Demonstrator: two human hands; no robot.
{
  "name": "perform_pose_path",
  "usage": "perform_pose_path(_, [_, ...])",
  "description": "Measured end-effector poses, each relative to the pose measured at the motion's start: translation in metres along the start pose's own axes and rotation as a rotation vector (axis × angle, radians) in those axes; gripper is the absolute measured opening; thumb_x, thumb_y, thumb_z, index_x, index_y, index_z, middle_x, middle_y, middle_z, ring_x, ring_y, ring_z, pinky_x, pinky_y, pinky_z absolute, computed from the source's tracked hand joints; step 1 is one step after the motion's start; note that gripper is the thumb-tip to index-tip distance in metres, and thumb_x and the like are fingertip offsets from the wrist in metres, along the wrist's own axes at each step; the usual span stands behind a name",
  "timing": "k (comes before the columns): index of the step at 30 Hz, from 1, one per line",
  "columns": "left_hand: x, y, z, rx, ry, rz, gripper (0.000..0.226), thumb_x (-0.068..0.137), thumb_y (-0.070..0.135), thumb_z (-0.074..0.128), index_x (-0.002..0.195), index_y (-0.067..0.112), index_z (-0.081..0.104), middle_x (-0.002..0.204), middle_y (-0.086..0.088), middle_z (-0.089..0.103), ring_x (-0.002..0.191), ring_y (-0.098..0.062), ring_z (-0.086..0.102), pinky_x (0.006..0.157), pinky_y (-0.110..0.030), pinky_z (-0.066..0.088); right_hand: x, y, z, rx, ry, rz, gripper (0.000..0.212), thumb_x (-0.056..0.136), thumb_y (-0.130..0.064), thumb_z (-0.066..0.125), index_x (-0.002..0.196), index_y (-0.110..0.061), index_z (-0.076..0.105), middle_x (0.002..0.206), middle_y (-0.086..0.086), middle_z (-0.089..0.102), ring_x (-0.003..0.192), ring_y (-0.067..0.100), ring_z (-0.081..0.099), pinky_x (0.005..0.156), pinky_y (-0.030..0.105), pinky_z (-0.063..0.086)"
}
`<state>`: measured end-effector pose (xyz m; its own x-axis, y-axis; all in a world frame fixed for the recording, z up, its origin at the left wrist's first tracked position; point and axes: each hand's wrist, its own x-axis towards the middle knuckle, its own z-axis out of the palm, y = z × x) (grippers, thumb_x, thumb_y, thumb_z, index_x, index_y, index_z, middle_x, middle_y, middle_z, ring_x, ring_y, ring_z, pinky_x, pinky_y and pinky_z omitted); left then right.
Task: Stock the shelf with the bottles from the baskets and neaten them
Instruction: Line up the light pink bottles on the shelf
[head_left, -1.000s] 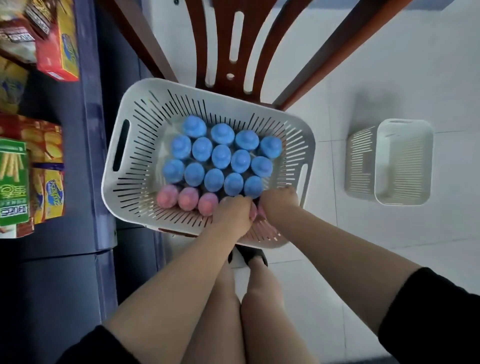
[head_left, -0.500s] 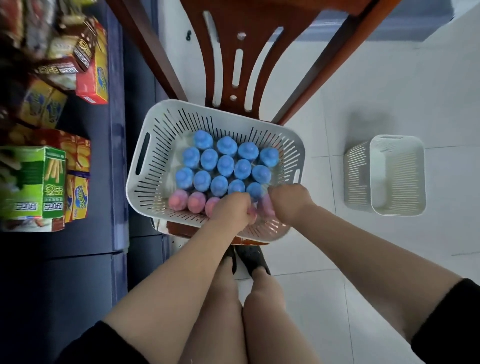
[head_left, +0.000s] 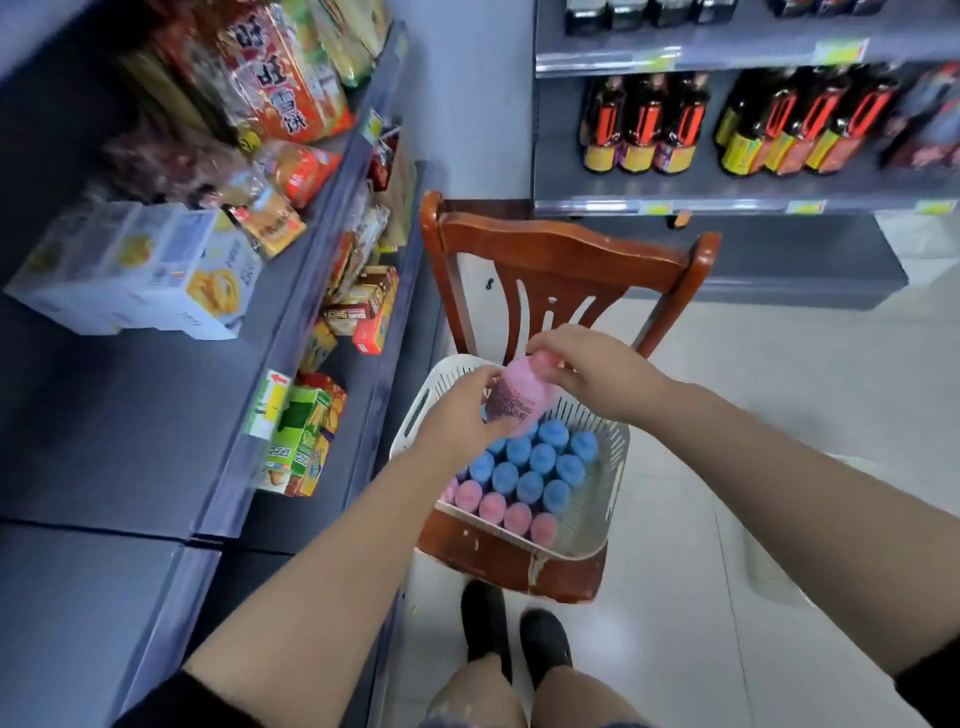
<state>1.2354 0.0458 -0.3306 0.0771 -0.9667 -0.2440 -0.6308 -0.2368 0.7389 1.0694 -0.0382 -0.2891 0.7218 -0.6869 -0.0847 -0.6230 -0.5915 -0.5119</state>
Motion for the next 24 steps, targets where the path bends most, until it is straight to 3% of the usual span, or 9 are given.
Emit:
perform_pose_path(4, [-0.036,0.025,-0.046,-0.116,0.21,0.024,0.046,0.077,0.02,0.073,0.115,0.028,0.049,0.099,0.018,0.056,0.089,0.0,0.054,0.074,-0.008,0.04,0.013,-0.053,-0.048,0.057,0.089,-0.207,0.028,0.094,-0.019,0.053,0.121,-0.011,0.057,0.113,0.005,0.058,0.103,0.019,0.054,0.086,0.026,0.04])
perform_pose_path(6, [-0.052,0.033,-0.065,-0.151,0.294,0.056,0.046,0.077,0.016,0.075,0.109,0.032,0.047,0.097,0.024,0.053,0.088,0.008,0.052,0.073,-0.002,0.039,0.018,-0.079,-0.067,0.091,0.124,-0.307,0.031,0.094,-0.018,0.053,0.124,-0.01,0.057,0.12,0.005,0.059,0.107,0.016,0.054,0.088,0.02,0.037])
perform_pose_path(9, [-0.083,0.044,-0.096,-0.248,0.45,0.085,0.046,0.075,0.011,0.077,0.108,0.029,0.05,0.101,0.015,0.061,0.088,0.005,0.058,0.077,-0.007,0.044,0.026,-0.126,-0.087,0.226,0.124,-0.419,0.032,0.094,-0.013,0.054,0.126,-0.011,0.055,0.121,-0.002,0.057,0.11,0.009,0.052,0.093,0.019,0.038])
perform_pose_path(12, [-0.12,0.053,-0.125,-0.326,0.627,0.11,0.044,0.075,0.005,0.076,0.11,0.016,0.052,0.099,0.01,0.062,0.08,0.013,0.057,0.073,-0.004,0.043,0.034,-0.177,-0.097,0.4,0.091,-0.507,0.03,0.094,-0.008,0.052,0.12,-0.022,0.054,0.114,-0.012,0.055,0.109,0.008,0.052,0.093,0.021,0.042])
perform_pose_path(16, [-0.18,0.06,-0.169,-0.307,0.854,0.15,0.046,0.074,0.01,0.077,0.101,0.035,0.049,0.099,0.022,0.059,0.083,0.014,0.058,0.074,-0.008,0.046,0.034,-0.255,-0.108,0.556,0.024,-0.692,0.034,0.09,-0.013,0.05,0.107,-0.043,0.053,0.112,-0.021,0.057,0.105,0.005,0.057,0.089,0.02,0.045])
perform_pose_path(20, [-0.246,0.064,-0.21,-0.278,1.047,0.171,0.042,0.073,0.016,0.079,0.099,0.035,0.052,0.102,0.016,0.064,0.09,-0.001,0.063,0.08,-0.021,0.053,0.03,-0.337,-0.111,0.72,-0.049,-0.862,0.036,0.093,-0.002,0.05,0.107,-0.035,0.055,0.107,-0.013,0.06,0.095,0.0,0.058,0.085,0.014,0.046])
perform_pose_path(24, [-0.314,0.066,-0.243,-0.256,1.199,0.161,0.035,0.077,0.017,0.075,0.099,0.034,0.053,0.1,0.015,0.065,0.09,-0.002,0.064,0.077,-0.022,0.054,0.023,-0.416,-0.102,0.904,-0.178,-0.98,0.033,0.093,-0.001,0.049,0.106,-0.031,0.056,0.105,-0.012,0.061,0.091,-0.007,0.06,0.075,0.014,0.05])
